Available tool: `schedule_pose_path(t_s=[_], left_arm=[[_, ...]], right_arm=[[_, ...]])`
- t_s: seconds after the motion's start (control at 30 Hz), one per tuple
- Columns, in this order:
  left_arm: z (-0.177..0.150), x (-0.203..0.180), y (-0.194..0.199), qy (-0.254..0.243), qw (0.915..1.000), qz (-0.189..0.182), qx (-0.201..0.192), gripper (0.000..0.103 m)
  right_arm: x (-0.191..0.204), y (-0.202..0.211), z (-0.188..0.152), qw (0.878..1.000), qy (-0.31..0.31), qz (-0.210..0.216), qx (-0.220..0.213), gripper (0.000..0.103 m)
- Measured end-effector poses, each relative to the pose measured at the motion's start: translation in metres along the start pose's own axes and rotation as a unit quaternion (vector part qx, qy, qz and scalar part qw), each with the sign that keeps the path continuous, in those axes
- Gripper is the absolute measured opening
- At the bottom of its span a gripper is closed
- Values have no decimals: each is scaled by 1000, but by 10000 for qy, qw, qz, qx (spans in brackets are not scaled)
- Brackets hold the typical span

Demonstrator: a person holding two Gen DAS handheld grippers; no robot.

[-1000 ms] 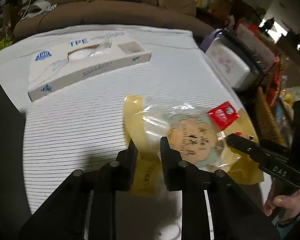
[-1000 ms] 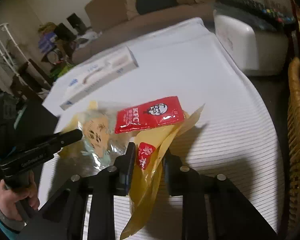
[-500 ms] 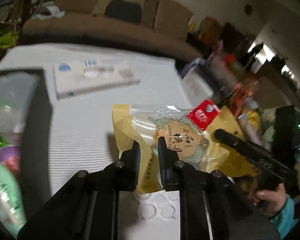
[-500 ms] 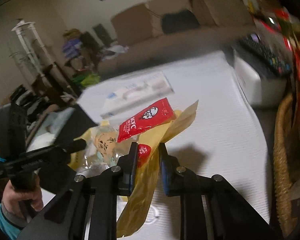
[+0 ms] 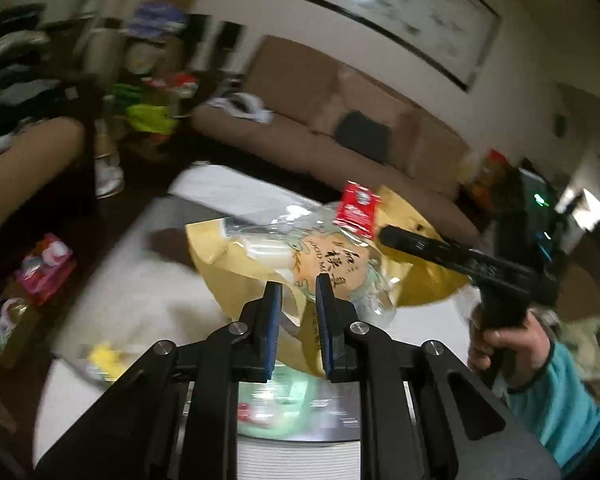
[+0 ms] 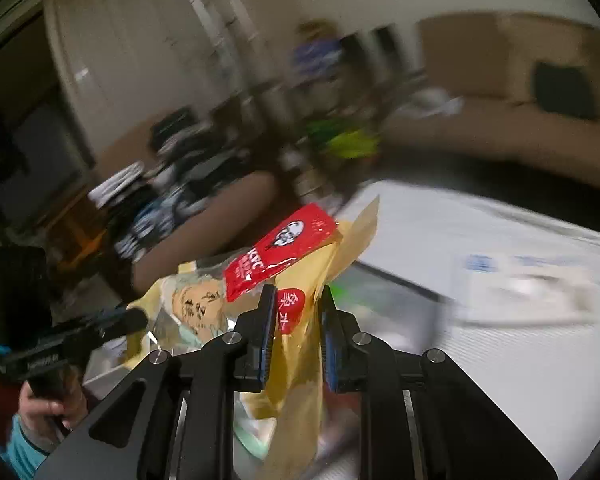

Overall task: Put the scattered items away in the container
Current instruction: 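Lift the food mould and yellow packet with both tools into the box and release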

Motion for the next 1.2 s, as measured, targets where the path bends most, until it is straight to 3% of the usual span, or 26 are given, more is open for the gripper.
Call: schedule_pose_path(t_s=[0.13,0.23,0.37,0.43,0.5,0.63,0.7,0.73,0.8,0.9,0.97,1.03,1.13,1.2], left_arm=[[-14,60,-31,296,9984,218,437,14],[-35,68,-49,97,9962,232,830,14],[-56,55,-54,-268,9923,103,1204,14],[-54,54,-47,-311,9923,213,1177,15],[-40,58,-37,-267,9937,348,1030,15],[-12,51,-20,-457,9962,464,585,18],[-5,51,-24,-518,9951,590,593,18],[-4,49,-28,-581,9943,642,615,18],[-8,50,-45,-720,9904,815,849,18],[-27,58,-83,-843,9800,959,1527,18],[-45,60,-100,-942,9731,1068,1812,17],[-56,57,-108,-1039,9689,1119,1945,17],[-67,58,-117,-1211,9630,1280,2038,18],[-67,64,-121,-1073,9649,1230,2055,20]], right_arm=[[-6,-128,16,9955,17,187,934,20],[-2,-200,15,9877,124,46,1556,22],[1,-256,-10,9622,762,-817,2483,40],[0,-260,-17,9568,1010,-1046,2518,46],[-2,-249,-13,9615,926,-1025,2375,49],[-1,-195,13,9781,912,-1105,1511,50],[-1,-171,24,9891,508,-760,1157,51],[0,-165,22,9908,369,-565,1172,52],[7,-164,7,9867,198,-237,1593,51],[5,-183,-30,9661,322,-581,2494,51],[-6,-199,-50,9546,362,-889,2822,50],[-17,-213,-52,9556,297,-964,2770,49],[-29,-220,-42,9666,-18,-854,2417,49],[-34,-227,-39,9677,-131,-826,2378,50]])
Point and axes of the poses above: each gripper's, at about its wrist camera, not at the fingertips, and y roughly against the way its jaws point, x to its left, z to its top, the point moved 5 cm from there along -y, roughly the way its jaws point, and after that the axes turned 8 degrees about z, right-handed, at the moved point
